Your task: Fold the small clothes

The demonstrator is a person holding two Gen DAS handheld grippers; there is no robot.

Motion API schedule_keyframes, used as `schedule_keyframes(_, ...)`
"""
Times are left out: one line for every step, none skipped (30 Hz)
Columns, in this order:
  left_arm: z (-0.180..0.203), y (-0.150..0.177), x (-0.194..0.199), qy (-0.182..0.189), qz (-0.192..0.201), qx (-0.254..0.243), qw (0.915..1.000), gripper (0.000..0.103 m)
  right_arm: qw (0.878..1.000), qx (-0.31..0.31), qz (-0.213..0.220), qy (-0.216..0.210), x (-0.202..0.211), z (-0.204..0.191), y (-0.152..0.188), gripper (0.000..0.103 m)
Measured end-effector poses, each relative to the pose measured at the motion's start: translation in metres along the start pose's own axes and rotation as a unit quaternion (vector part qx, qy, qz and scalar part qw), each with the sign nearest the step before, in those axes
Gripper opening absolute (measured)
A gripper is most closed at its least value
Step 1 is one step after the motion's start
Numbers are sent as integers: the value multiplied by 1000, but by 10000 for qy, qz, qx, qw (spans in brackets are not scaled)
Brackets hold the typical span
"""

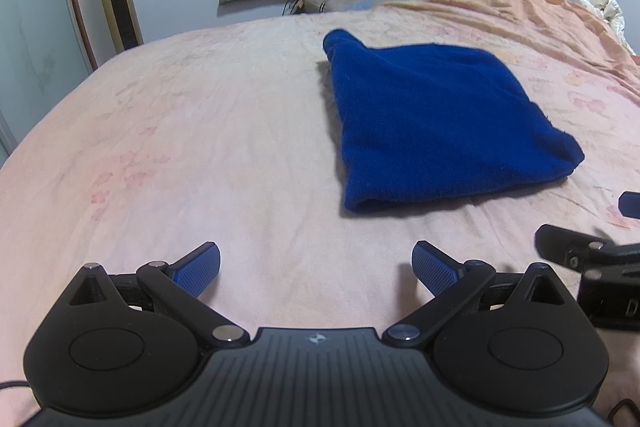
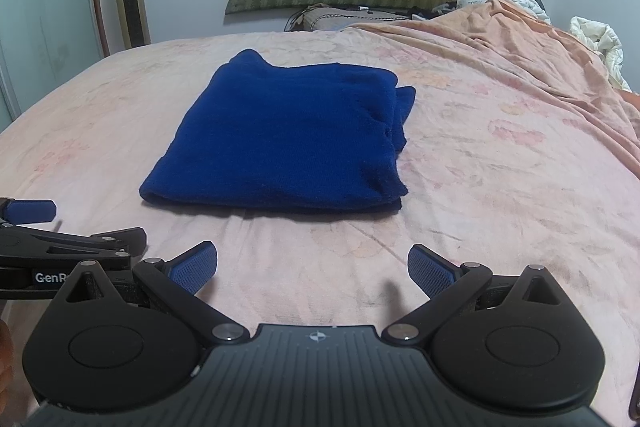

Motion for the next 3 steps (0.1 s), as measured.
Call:
schedule_keyframes(-3,-2,2,-15,73,2,10000,103,10000,7,18,62,0,3,-1,103)
schedule_keyframes(-7,-6,3,-53,145,-12,9999,103,9999,14,47,161,0,9,-2,103)
schedule_keyframes(-13,-9,4,-104,202,-25,9997,103,9996,10,78,266,0,16,-2,103)
Point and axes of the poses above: each gripper's, at about its wrist camera, not at the fingertips, and x roughly against the way its jaws point, z to its right, y to its underside, the point moved 5 cm from there along -x, roughly the way its jaws point, and after that the axes turned 12 degrees about x, right-handed, at the moved point
